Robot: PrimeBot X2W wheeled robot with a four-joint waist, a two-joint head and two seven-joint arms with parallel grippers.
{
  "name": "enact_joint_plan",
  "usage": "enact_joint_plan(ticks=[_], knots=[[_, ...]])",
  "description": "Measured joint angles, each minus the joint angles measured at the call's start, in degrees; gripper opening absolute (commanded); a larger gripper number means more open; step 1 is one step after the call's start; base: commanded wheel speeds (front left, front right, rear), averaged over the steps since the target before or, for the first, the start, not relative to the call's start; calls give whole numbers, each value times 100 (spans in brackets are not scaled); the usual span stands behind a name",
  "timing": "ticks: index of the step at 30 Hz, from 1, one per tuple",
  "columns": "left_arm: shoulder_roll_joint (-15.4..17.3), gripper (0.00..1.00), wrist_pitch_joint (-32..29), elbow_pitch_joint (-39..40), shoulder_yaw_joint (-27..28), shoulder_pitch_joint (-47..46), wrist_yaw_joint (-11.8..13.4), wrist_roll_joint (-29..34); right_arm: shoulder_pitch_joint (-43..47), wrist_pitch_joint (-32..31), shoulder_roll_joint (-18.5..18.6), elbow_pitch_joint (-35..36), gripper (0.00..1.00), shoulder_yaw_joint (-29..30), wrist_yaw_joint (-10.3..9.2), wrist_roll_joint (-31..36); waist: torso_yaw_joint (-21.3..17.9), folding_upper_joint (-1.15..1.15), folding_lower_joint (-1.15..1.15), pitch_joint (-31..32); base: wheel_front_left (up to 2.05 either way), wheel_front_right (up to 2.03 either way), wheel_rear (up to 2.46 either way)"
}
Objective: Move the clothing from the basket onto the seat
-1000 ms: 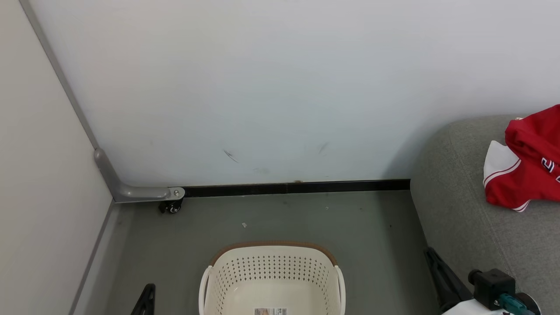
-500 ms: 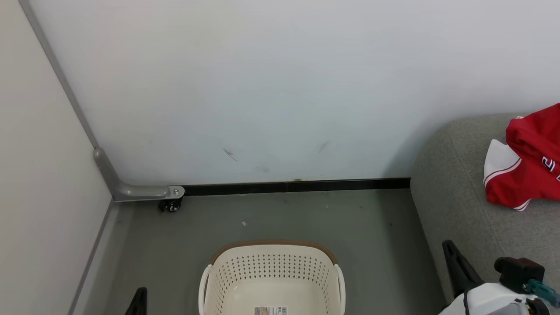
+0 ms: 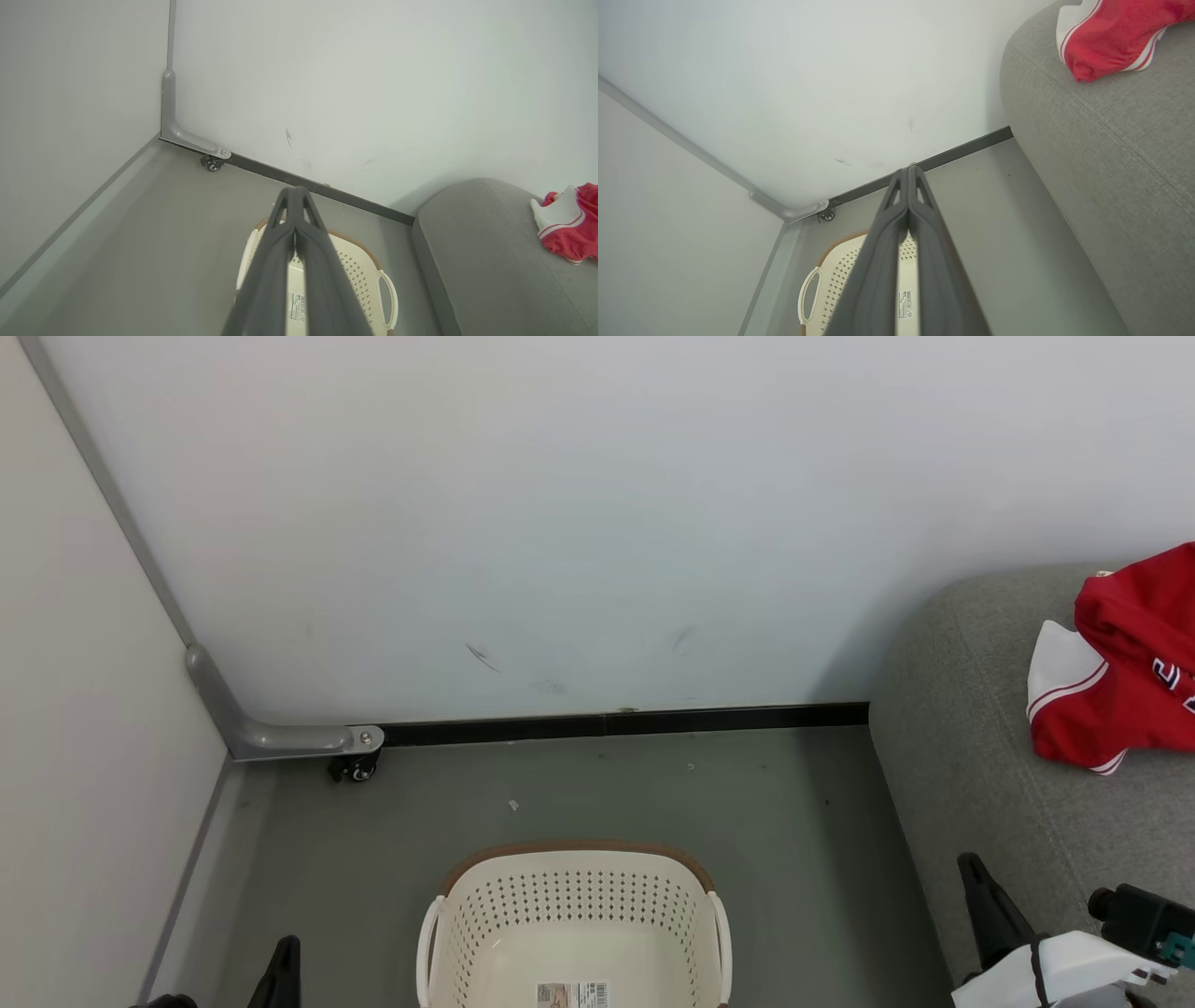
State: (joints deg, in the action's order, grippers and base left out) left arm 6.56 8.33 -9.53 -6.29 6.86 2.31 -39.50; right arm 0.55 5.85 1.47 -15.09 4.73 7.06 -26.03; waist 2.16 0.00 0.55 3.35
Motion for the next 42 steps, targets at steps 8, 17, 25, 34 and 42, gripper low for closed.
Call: enact_joint_plan(ticks=[8,17,25,34,42], knots=[[-73,0,-174,-42,113,-73,-105,-582,-101,-185,1,-1,0,47,0,-743,-33,0,37,0,0,0,0],[-99,0,-336,-88,227,-204,-222,-1203,-101,-350,3,-1,0,112,0,-1490,-58,0,45,-9,0,0,0],[-136,0,-514,-177,369,-313,-320,-1871,-104,-501,4,-9,0,155,0,-2315,-85,0,11,-59,0,0,0],[-219,0,-697,-271,495,-431,-432,-2537,-157,-638,9,-34,0,186,0,-3144,-111,0,-31,-140,0,0,0],[-267,0,-842,-352,609,-572,-550,-3108,-235,-764,18,-35,0,214,0,-3878,-135,0,-46,-205,0,0,0]])
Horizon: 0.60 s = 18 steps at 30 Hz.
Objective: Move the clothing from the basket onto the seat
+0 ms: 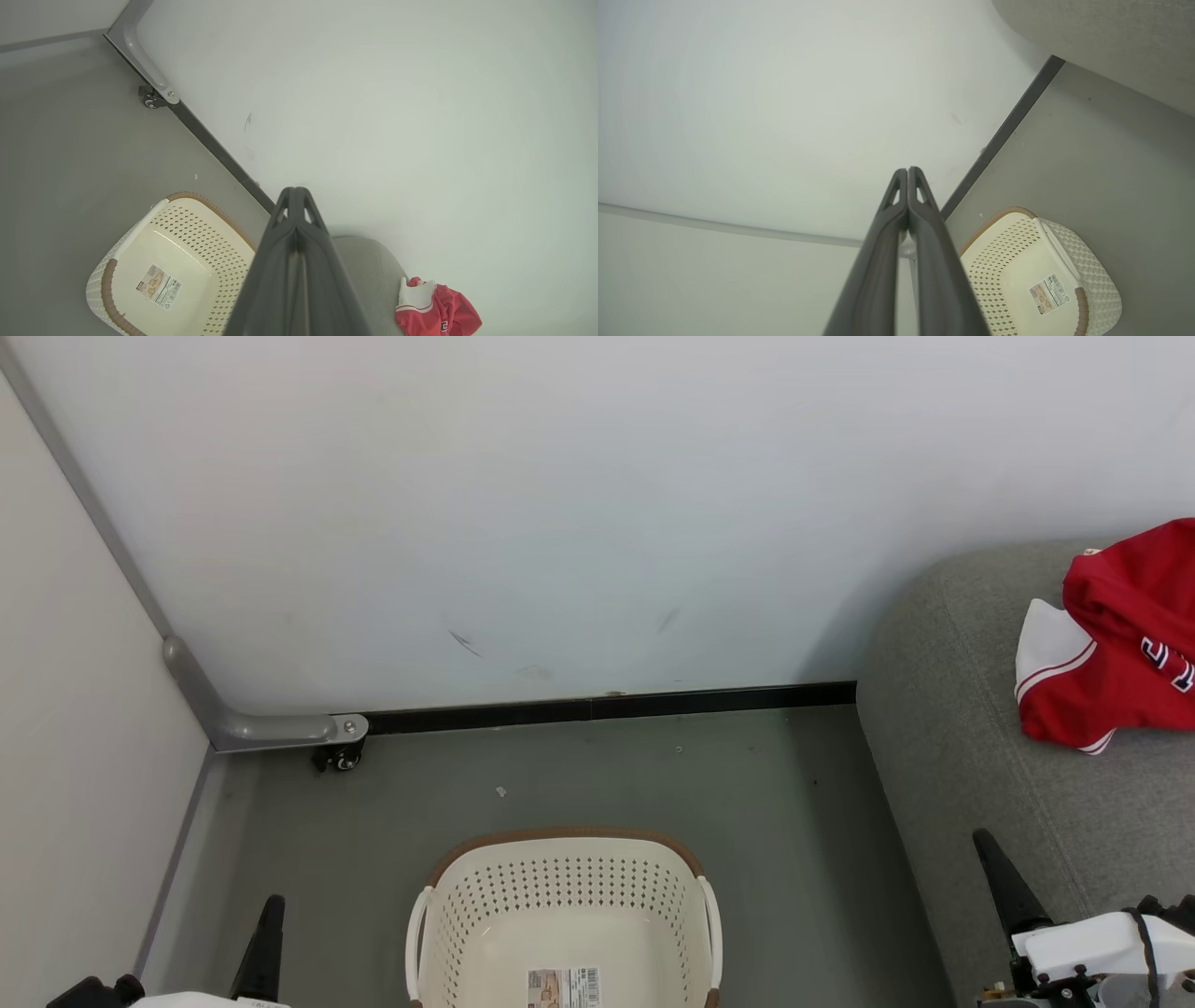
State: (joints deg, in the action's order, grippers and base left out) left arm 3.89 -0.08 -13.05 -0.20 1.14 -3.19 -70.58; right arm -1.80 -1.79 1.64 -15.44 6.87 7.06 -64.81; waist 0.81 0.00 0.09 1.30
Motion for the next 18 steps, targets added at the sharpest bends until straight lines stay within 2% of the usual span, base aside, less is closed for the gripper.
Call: enact_joint_plan(ticks=[18], knots=[[-99,0,-354,-179,279,-276,-211,-1355,-117,-331,13,-22,0,115,0,-1669,-53,0,-5,-97,0,0,0]])
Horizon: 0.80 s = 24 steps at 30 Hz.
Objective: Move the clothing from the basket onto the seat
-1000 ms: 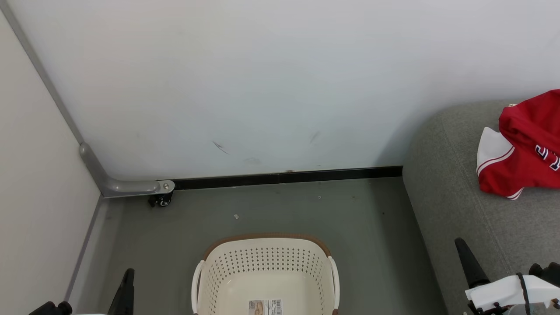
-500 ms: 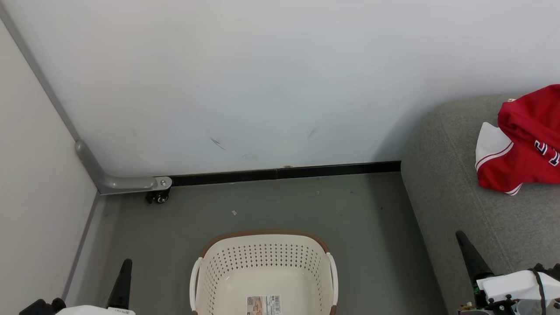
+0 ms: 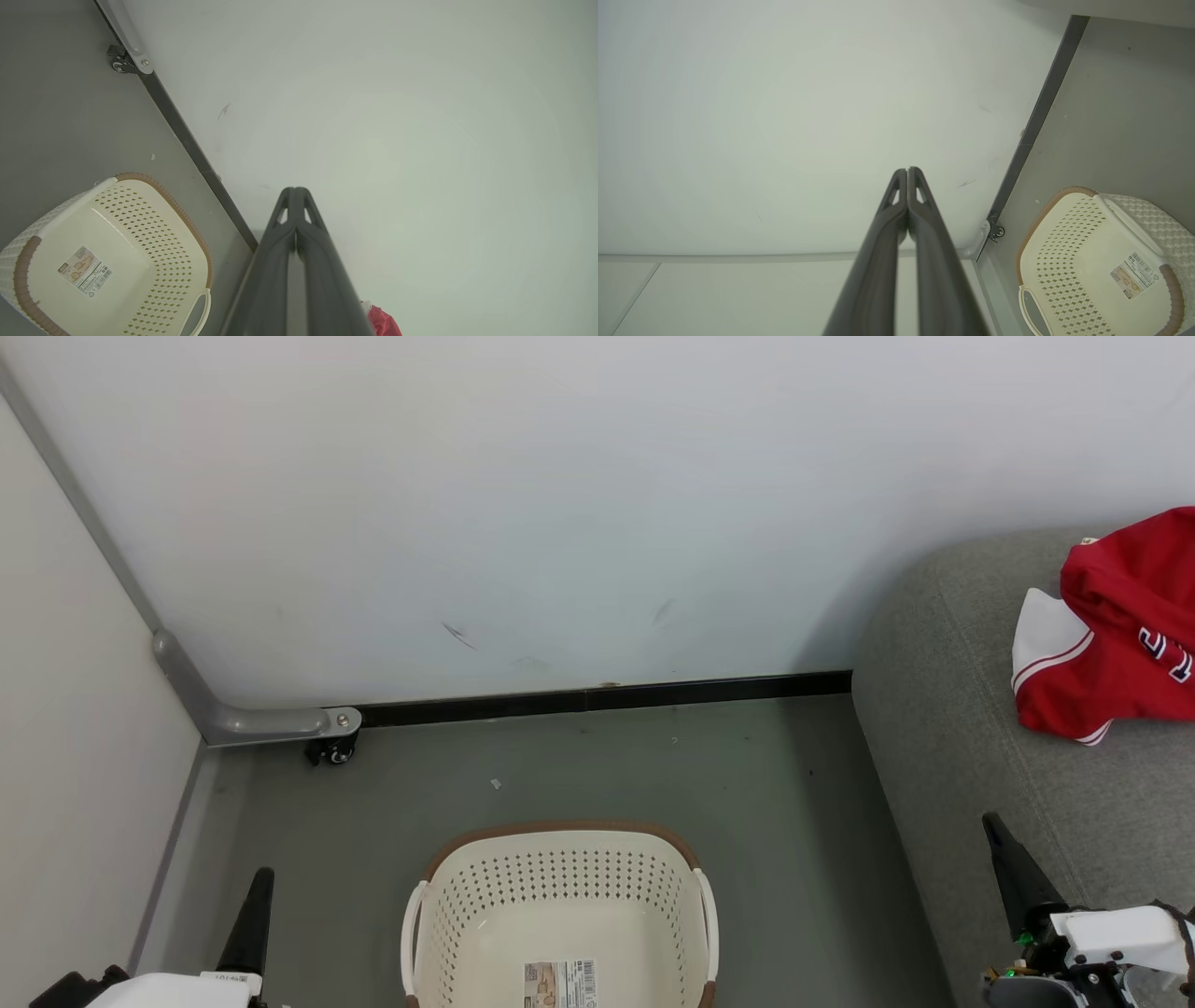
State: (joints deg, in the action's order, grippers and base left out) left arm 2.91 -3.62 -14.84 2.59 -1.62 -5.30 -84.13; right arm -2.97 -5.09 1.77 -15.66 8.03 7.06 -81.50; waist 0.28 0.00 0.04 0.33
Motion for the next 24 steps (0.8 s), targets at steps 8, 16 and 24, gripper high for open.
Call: enact_joint_plan(ticks=[8,16,24], knots=[[-67,0,-182,-81,115,-119,-136,-612,-80,-131,9,-21,0,38,0,-736,-23,0,0,-36,0,0,0],[-81,0,-237,-99,160,-182,-175,-766,-109,-174,14,-24,0,45,0,-976,-29,0,-1,-45,0,0,0],[-81,0,-237,-102,163,-182,-175,-766,-109,-174,14,-23,0,42,0,-976,-29,0,-1,-46,0,0,0]])
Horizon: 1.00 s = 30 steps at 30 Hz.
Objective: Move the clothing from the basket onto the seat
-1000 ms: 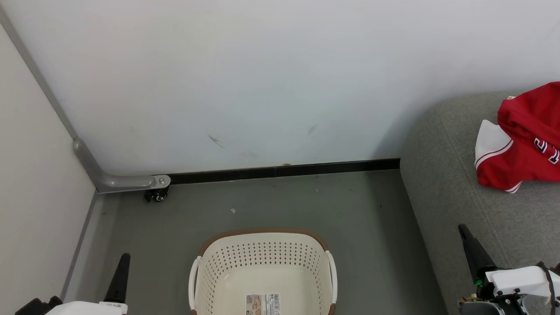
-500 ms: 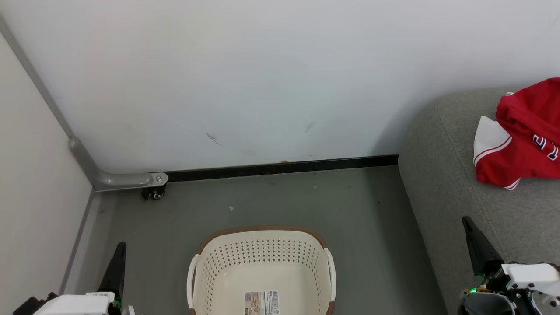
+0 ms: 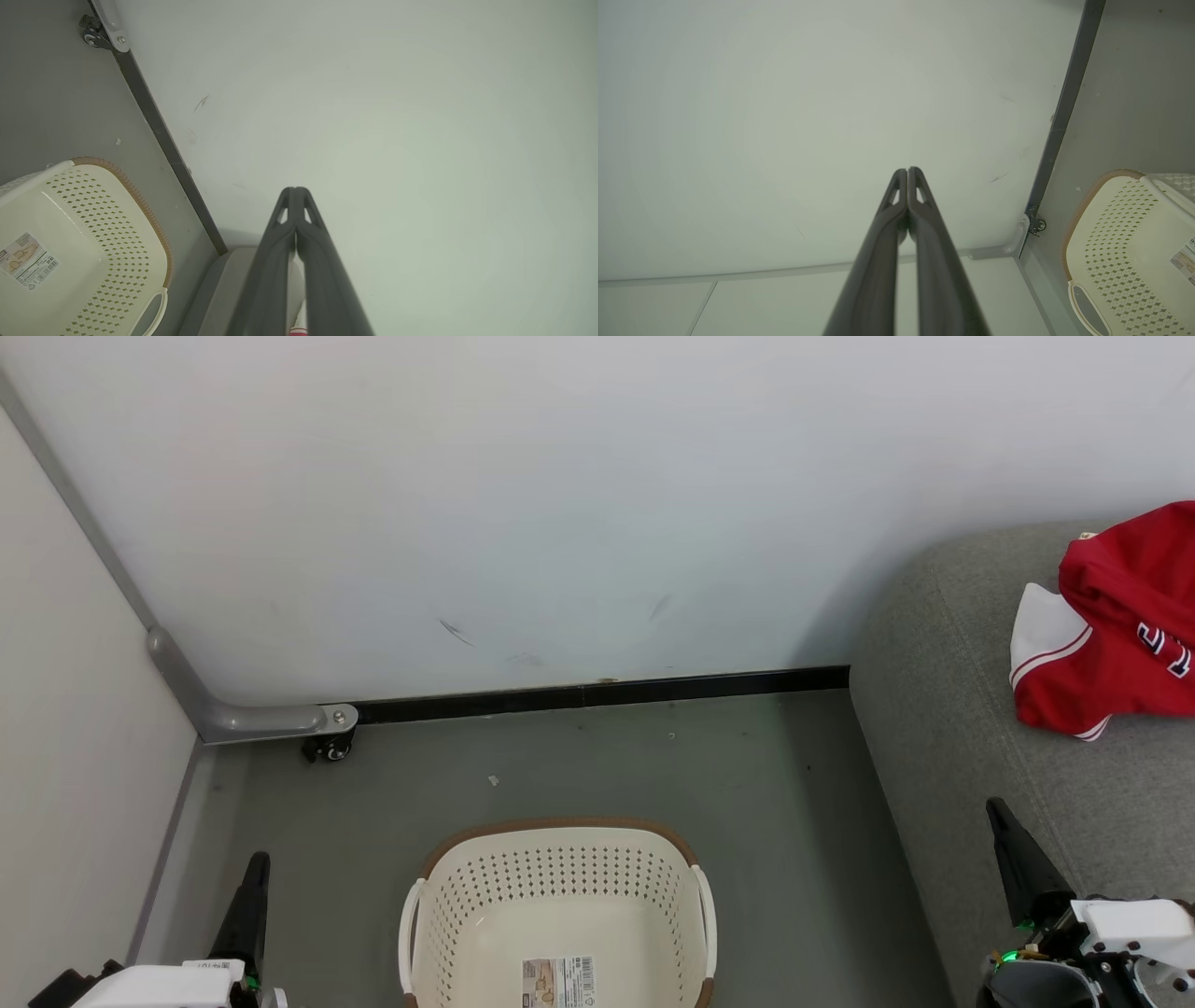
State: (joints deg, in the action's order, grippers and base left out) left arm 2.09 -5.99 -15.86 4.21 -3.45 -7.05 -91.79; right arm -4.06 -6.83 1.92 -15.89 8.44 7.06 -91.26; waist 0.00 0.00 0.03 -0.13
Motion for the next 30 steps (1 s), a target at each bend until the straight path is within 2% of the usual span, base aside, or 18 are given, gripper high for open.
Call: enact_joint_plan(ticks=[30], knots=[[0,0,0,-3,3,0,-1,0,1,2,0,15,0,-20,0,0,0,0,-1,-2,0,0,0]])
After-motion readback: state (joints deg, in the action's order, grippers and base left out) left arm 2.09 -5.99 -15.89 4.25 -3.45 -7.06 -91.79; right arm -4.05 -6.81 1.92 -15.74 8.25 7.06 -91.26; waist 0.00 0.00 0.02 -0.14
